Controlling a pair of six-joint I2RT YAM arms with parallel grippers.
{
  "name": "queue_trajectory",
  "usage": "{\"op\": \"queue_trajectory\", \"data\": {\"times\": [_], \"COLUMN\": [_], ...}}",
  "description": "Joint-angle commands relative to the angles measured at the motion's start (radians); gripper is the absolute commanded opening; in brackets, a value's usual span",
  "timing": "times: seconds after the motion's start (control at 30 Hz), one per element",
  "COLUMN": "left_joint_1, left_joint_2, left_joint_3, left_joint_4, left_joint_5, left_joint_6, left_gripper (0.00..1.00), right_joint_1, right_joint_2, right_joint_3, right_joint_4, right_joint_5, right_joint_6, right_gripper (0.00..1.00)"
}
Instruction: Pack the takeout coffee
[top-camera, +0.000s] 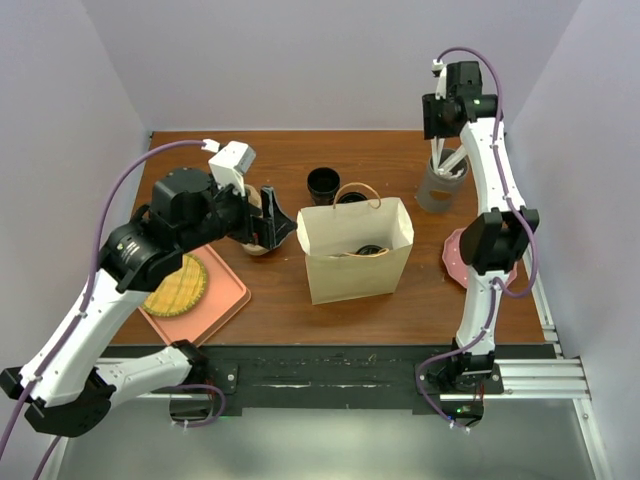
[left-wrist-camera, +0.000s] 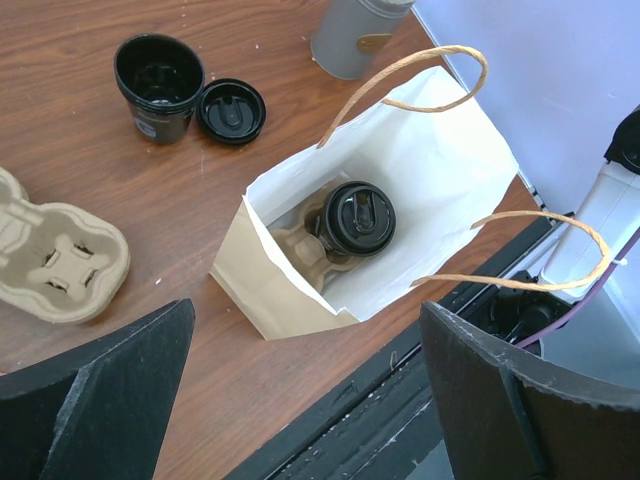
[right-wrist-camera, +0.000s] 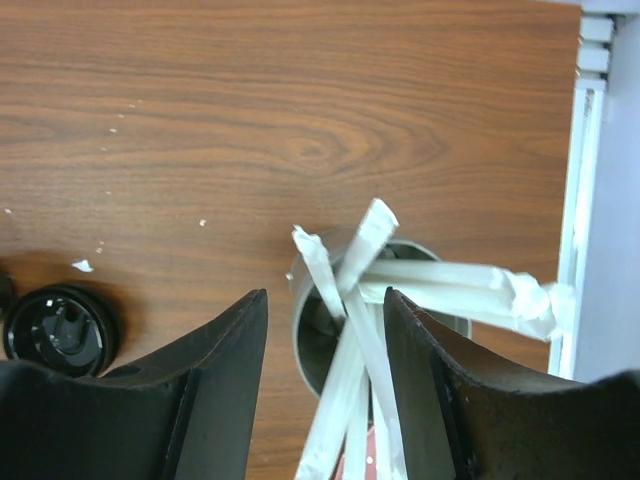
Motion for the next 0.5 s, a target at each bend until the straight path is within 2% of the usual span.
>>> {"op": "queue_trajectory", "data": {"times": [0.0, 0.3, 0.47], "left_joint_1": [0.005, 0.005, 0.004], "left_joint_2": [0.029, 0.054, 0.052], "left_joint_3": [-0.002, 0.002, -0.002], "left_joint_4": [0.053, 0.052, 0.021], "left_joint_5": [0.029, 0.007, -0.071], "left_joint_6": [-0.024, -0.024, -0.031], "left_gripper": [1.00, 1.00, 1.00], "right_joint_1": [0.007, 0.006, 0.006], "right_joint_2": [0.030, 0.018, 0.021], "right_joint_3": [0.058, -0.042, -0.054], "right_joint_4": [0.035, 0.121, 0.152], "right_joint_5": [-0.054, -0.025, 0.006], "right_joint_6": [-0.023, -0.043, -0.066], "right_gripper": [0.53, 0.49, 0.40]}}
